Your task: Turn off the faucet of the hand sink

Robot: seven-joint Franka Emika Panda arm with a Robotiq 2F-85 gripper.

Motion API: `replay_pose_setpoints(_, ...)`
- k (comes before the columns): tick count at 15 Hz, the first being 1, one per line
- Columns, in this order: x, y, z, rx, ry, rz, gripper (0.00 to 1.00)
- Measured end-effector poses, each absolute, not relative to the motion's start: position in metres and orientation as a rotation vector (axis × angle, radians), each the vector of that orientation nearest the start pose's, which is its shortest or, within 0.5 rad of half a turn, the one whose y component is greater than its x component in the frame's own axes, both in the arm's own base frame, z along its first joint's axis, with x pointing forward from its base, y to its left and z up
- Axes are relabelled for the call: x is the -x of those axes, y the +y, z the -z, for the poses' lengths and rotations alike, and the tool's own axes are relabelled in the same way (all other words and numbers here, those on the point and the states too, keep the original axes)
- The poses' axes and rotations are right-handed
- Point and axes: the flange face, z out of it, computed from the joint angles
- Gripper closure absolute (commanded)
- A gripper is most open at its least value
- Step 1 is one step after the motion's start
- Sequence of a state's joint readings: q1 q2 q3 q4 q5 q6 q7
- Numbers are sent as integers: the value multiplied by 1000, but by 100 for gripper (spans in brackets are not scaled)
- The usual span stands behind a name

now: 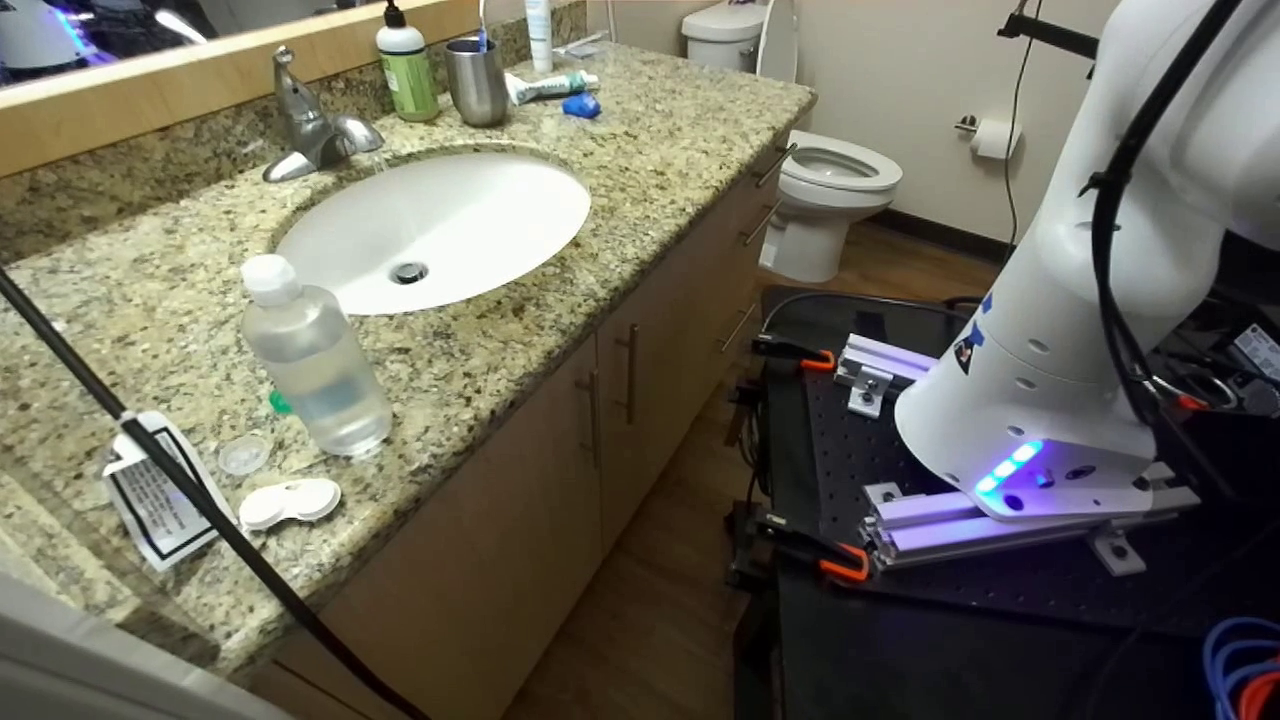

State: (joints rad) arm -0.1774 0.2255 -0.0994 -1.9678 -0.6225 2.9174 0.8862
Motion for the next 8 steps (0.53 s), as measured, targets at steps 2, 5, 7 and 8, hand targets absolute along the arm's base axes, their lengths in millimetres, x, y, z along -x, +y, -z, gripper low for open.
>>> replay_pose_setpoints(2, -627, -125, -439, 2904, 865, 1233, 0)
replay_pose_setpoints(5, -633, -136, -437, 2912, 931, 1285, 0)
replay_pose_setpoints(7, -644, -174, -425, 2903, 1073, 1373, 0)
replay_pose_setpoints(8, -651, -194, -417, 2895, 1147, 1412, 0)
